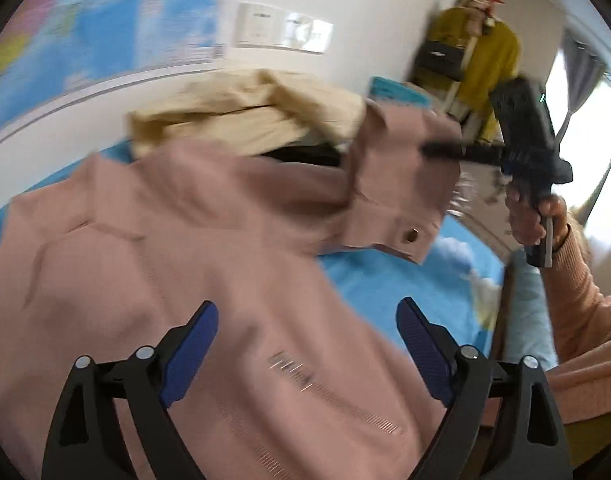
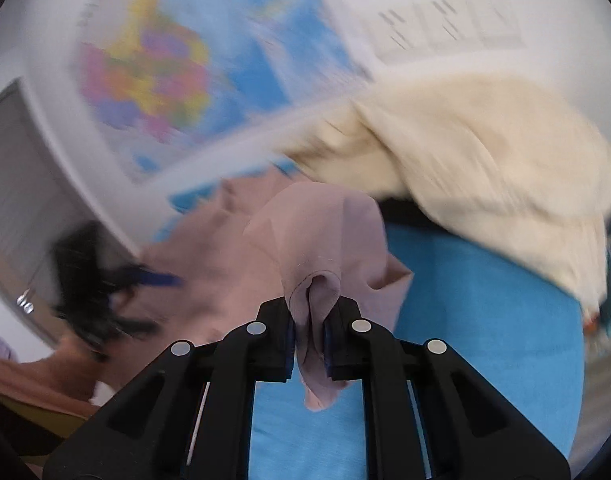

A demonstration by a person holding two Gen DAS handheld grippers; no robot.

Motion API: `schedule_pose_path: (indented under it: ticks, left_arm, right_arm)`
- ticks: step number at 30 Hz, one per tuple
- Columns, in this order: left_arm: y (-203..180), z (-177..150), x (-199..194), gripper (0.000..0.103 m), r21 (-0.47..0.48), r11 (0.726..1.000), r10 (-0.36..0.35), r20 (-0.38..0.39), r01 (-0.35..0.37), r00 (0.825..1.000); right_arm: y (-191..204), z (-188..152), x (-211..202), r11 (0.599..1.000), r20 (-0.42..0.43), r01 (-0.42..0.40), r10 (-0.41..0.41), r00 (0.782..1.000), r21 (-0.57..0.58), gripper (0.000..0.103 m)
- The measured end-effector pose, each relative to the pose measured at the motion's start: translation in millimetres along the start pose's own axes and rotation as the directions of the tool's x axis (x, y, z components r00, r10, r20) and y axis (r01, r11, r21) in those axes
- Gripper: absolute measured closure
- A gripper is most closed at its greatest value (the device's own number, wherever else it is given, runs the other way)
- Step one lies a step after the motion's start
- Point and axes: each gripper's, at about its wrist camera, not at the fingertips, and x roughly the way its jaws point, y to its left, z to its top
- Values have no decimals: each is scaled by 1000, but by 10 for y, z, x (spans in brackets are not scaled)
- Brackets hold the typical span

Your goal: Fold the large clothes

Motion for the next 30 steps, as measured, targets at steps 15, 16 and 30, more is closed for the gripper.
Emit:
schedule_pose_path:
  ticks: [15, 16, 30]
  left_arm:
    - [596, -173, -796, 94, -169, 980, -64, 237, 106, 969]
    - [650, -222, -873, 94, -193, 978, -26, 240, 74, 970]
    - [1592, -861, -1228, 28, -434, 835, 347, -62, -338, 936]
  right_arm:
    - [1257, 632, 1088, 926, -145, -339, 317, 937, -168, 86]
    - [1327, 661, 1266, 925, -172, -345, 317, 933, -162, 79]
    - [216, 340, 1579, 999, -195, 44, -43, 980, 2, 21]
